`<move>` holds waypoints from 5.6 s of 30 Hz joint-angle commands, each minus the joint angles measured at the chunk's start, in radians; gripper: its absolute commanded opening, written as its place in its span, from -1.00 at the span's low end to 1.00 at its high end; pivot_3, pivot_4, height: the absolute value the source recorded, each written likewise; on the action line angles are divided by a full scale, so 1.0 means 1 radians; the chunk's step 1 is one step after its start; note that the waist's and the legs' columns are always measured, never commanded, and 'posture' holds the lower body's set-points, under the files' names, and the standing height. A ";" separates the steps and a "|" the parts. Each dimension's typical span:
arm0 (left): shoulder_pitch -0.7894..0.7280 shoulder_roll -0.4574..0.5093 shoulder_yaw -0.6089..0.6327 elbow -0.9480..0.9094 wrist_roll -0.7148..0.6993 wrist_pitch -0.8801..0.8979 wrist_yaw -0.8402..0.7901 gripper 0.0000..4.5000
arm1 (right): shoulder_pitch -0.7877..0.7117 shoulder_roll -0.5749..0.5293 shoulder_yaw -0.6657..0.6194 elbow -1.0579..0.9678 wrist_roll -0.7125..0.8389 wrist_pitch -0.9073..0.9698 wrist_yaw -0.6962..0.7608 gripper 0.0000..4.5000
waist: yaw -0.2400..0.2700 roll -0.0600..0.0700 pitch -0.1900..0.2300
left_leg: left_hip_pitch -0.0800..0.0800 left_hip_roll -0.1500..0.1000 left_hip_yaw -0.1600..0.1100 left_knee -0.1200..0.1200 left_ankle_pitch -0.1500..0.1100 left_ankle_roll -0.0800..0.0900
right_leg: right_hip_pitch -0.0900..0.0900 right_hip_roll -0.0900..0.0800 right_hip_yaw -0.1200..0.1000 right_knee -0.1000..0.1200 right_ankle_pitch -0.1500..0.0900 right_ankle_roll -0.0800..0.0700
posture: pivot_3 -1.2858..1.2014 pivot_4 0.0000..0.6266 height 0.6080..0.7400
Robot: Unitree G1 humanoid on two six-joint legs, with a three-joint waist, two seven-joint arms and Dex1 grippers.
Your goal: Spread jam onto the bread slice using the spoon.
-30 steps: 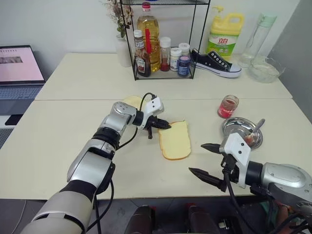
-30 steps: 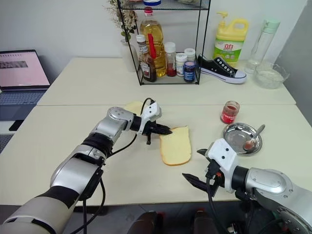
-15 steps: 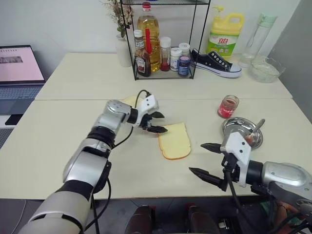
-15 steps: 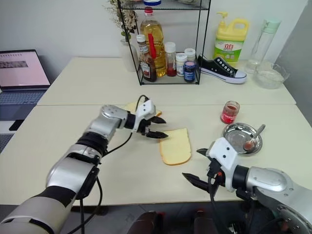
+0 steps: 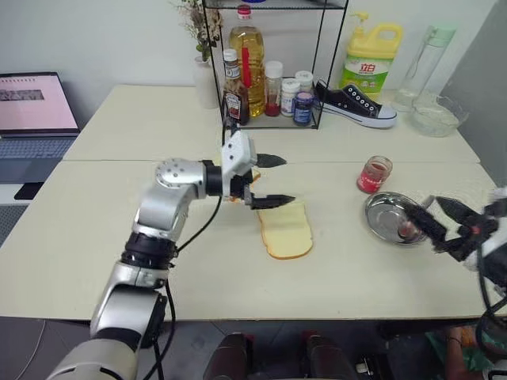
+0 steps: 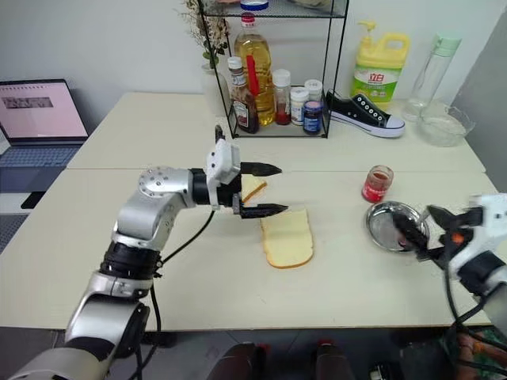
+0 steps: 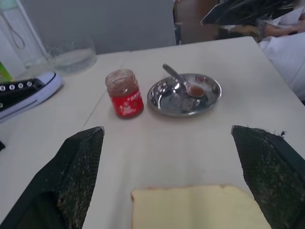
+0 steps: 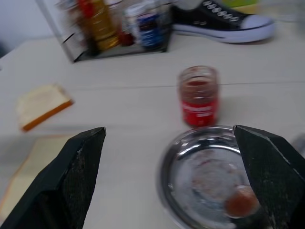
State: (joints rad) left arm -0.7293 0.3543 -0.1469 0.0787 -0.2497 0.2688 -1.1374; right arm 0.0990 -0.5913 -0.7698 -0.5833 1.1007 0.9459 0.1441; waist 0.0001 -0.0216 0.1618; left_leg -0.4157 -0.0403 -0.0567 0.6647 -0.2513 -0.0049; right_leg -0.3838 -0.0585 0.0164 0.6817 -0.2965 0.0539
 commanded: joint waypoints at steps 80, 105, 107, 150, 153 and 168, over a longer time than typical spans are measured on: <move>0.017 -0.094 -0.040 -0.092 -0.051 0.071 0.253 1.00 | -0.855 0.035 0.385 0.549 -0.532 -0.363 0.053 -0.98 | -0.027 0.009 -0.002 | 0.000 0.001 0.004 -0.002 0.000 0.000 | -0.003 0.001 0.000 -0.001 0.000 0.000 | 0.03 -0.52 1.00; 0.028 -0.079 -0.026 -0.159 -0.067 0.128 0.302 1.00 | -0.983 0.236 0.567 1.123 -0.888 -0.994 0.073 -0.98 | -0.032 0.009 -0.002 | 0.000 0.001 0.005 -0.002 0.002 -0.003 | -0.004 0.001 0.001 0.000 0.000 0.000 | 0.03 -0.52 1.00; 0.028 -0.076 -0.024 -0.162 -0.069 0.130 0.302 1.00 | -0.989 0.240 0.572 1.158 -0.904 -1.025 0.075 -0.98 | -0.032 0.009 -0.002 | 0.000 0.001 0.005 -0.002 0.002 -0.003 | -0.004 0.001 0.000 0.000 0.000 0.000 | 0.03 -0.52 1.00; 0.028 -0.065 -0.023 -0.150 -0.068 0.123 0.297 1.00 | -0.689 0.187 0.543 0.654 -0.903 -0.720 0.089 -0.98 | -0.029 0.009 -0.002 | 0.000 0.001 0.005 -0.002 0.001 -0.001 | -0.004 0.001 0.001 0.000 0.000 0.000 | 0.03 -0.52 1.00; 0.027 -0.065 -0.024 -0.145 -0.067 0.119 0.297 1.00 | -0.670 0.188 0.539 0.649 -0.910 -0.714 0.087 -0.98 | -0.029 0.009 -0.002 | 0.000 0.001 0.005 -0.002 0.001 -0.001 | -0.004 0.001 0.000 0.000 0.000 0.000 | 0.03 -0.52 1.00; 0.026 -0.066 -0.026 -0.139 -0.067 0.112 0.296 1.00 | -0.653 0.205 0.558 0.711 -0.933 -0.719 0.081 -0.98 | -0.029 0.009 -0.002 | 0.000 0.001 0.005 -0.002 0.001 -0.001 | -0.004 0.001 0.000 0.000 0.000 0.000 | 0.03 -0.52 1.00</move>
State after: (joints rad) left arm -0.6817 0.2906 -0.1879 -0.0390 -0.3107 0.4039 -0.8410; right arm -0.5455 -0.3837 -0.2066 0.1394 0.1758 0.2454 0.2327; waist -0.0291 -0.0122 0.1600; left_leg -0.4160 -0.0397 -0.0518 0.6625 -0.2505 -0.0061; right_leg -0.3879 -0.0572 0.0168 0.6813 -0.2965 0.0539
